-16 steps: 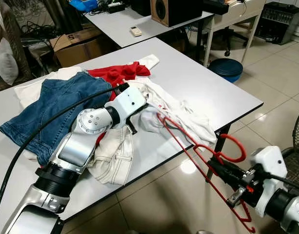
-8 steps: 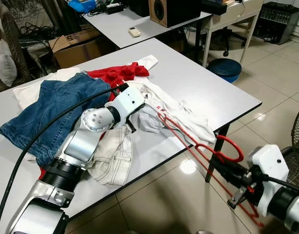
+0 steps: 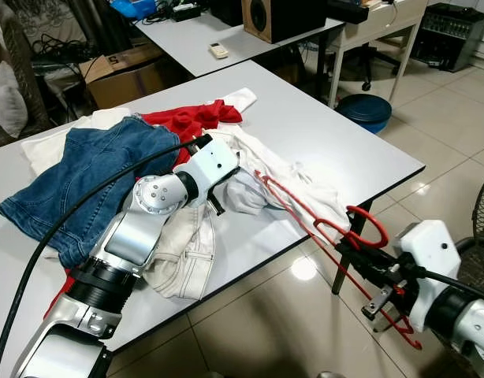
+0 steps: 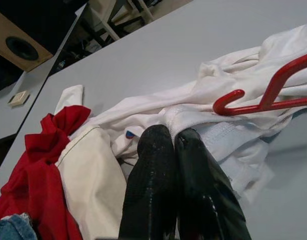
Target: Hang hanger
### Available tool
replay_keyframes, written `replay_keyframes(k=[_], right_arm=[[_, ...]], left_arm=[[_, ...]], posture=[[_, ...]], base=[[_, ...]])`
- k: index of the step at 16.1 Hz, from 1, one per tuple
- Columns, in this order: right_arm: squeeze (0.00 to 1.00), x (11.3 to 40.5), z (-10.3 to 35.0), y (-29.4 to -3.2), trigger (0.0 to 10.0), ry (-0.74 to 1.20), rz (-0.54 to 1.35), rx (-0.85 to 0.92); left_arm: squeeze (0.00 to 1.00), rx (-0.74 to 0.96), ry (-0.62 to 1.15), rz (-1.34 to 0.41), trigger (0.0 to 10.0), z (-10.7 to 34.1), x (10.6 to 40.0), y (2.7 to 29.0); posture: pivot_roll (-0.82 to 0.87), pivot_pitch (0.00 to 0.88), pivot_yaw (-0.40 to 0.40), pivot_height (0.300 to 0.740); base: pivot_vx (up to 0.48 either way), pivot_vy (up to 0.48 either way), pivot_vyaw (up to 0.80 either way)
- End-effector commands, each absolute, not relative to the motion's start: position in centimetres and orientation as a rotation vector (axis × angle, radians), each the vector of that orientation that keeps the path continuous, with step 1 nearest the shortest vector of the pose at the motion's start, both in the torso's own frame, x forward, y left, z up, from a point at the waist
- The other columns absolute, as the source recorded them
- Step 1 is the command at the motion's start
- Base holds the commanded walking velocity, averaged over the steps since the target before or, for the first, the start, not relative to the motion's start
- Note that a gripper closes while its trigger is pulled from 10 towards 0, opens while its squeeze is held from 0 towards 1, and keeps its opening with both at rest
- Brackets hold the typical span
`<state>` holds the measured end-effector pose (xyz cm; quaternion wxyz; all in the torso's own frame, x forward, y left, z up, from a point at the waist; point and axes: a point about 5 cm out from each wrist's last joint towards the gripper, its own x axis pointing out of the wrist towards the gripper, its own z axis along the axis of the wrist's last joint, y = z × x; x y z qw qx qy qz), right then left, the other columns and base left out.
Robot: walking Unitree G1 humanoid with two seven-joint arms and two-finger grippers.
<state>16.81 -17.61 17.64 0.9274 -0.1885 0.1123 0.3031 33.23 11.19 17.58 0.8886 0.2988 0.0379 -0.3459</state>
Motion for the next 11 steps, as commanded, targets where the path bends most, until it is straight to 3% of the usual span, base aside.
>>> replay_keyframes(k=[1,11], right_arm=[[0.00,16.83,17.77,-17.33,10.0,0.219,0.639,-0.384],[0.00,16.94,18.03,-16.42,10.0,0.195,0.695,-0.366]], left_arm=[[0.00,0.617,0.092,-0.707,0.0,17.52,33.13,11.65],[0.00,0.614,0.124,-0.694,0.0,17.13,33.59,11.50]], posture=[[-0.15,0.030,0.131,0.740],[-0.15,0.021,0.130,0.740]], base=[[0.000,0.000,0.00],[0.000,0.000,0.00]])
